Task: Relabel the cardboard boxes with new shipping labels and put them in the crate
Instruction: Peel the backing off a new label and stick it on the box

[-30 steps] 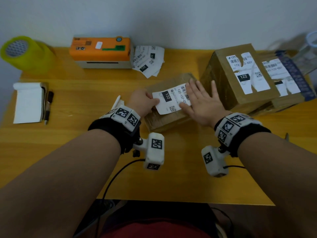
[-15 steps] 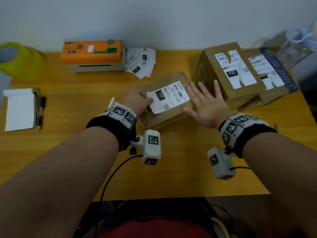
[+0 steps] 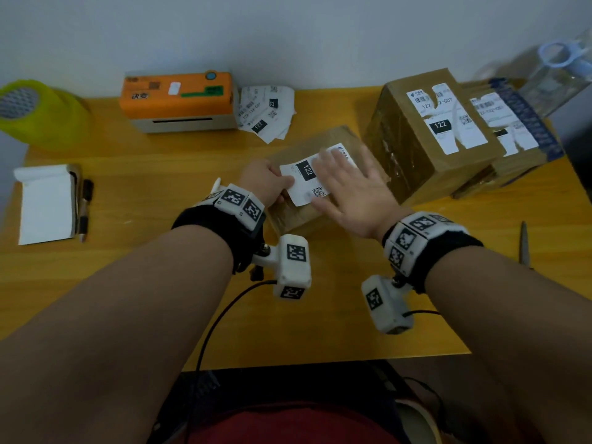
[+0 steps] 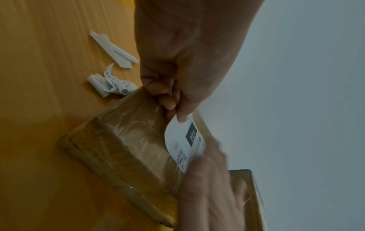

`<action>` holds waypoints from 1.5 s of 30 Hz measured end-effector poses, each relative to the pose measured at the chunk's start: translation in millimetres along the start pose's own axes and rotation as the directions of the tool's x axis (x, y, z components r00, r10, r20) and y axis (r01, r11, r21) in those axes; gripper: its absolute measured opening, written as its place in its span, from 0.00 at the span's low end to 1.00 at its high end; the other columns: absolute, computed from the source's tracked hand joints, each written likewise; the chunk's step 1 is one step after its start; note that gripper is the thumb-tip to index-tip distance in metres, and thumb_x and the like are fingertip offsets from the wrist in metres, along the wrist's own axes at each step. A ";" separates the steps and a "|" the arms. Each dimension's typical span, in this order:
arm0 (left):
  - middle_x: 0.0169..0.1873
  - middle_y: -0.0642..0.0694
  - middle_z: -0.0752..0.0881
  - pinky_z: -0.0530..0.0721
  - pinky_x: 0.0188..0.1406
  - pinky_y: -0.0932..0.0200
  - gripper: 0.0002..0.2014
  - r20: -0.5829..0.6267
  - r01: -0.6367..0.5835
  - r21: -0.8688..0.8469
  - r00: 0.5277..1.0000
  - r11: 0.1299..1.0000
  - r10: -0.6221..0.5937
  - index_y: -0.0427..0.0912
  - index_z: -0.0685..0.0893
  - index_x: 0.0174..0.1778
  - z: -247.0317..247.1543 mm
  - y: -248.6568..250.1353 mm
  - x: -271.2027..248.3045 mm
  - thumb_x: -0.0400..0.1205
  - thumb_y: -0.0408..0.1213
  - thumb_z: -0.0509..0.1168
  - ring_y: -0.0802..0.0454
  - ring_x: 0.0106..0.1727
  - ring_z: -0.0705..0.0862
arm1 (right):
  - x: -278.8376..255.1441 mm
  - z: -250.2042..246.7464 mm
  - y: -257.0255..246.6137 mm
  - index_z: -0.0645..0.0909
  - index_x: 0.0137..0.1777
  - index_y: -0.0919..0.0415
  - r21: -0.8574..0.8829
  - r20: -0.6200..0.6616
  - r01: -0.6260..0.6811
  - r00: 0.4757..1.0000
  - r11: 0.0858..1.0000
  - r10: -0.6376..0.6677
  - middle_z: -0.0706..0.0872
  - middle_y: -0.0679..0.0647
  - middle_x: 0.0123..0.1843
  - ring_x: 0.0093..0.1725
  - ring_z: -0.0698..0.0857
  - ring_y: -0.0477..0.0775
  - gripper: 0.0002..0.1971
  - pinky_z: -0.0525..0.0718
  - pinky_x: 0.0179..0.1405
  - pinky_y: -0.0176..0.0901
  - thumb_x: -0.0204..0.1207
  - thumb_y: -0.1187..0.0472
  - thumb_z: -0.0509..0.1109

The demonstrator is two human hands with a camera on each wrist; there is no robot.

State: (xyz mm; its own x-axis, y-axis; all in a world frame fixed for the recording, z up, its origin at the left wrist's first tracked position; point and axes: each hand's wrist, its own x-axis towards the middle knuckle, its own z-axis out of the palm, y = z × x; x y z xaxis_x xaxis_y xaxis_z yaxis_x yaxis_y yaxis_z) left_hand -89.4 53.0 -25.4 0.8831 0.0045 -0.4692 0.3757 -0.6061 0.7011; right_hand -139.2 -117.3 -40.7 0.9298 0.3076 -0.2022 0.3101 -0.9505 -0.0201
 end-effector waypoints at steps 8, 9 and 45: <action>0.26 0.48 0.81 0.73 0.25 0.64 0.12 0.013 -0.001 0.020 1.000 1.000 0.000 0.45 0.72 0.33 0.9 0.5 2.8 0.80 0.37 0.67 0.57 0.24 0.76 | 13.4 -4.4 34.9 0.39 0.84 0.51 -0.053 0.146 -0.184 0.971 0.981 0.190 0.42 0.48 0.86 0.84 0.40 0.54 0.40 0.30 0.77 0.70 0.74 0.32 0.24; 0.27 0.48 0.81 0.74 0.25 0.63 0.12 0.012 0.002 0.015 1.000 1.000 -0.002 0.45 0.72 0.34 1.0 -0.3 3.7 0.80 0.37 0.67 0.57 0.24 0.76 | 15.4 -5.8 34.3 0.39 0.84 0.52 -0.063 0.150 -0.193 0.968 0.979 0.201 0.42 0.49 0.86 0.84 0.39 0.54 0.41 0.30 0.77 0.71 0.74 0.31 0.24; 0.48 0.39 0.84 0.84 0.48 0.50 0.13 -0.163 -0.194 0.190 0.960 0.962 0.226 0.41 0.72 0.57 -30.4 -25.3 23.5 0.80 0.39 0.67 0.45 0.44 0.83 | 33.3 -7.7 -1.1 0.43 0.84 0.56 0.465 -0.058 0.040 0.998 0.884 -0.015 0.47 0.52 0.86 0.84 0.48 0.50 0.32 0.43 0.83 0.49 0.85 0.42 0.41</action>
State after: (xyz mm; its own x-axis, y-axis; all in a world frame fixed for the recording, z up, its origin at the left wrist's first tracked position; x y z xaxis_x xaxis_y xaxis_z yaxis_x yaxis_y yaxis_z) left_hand -69.7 92.7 -37.9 0.9789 -0.0026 -0.2045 0.1367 -0.7352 0.6639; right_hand -107.1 -105.6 -39.9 0.9351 0.3235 -0.1447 0.2190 -0.8486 -0.4816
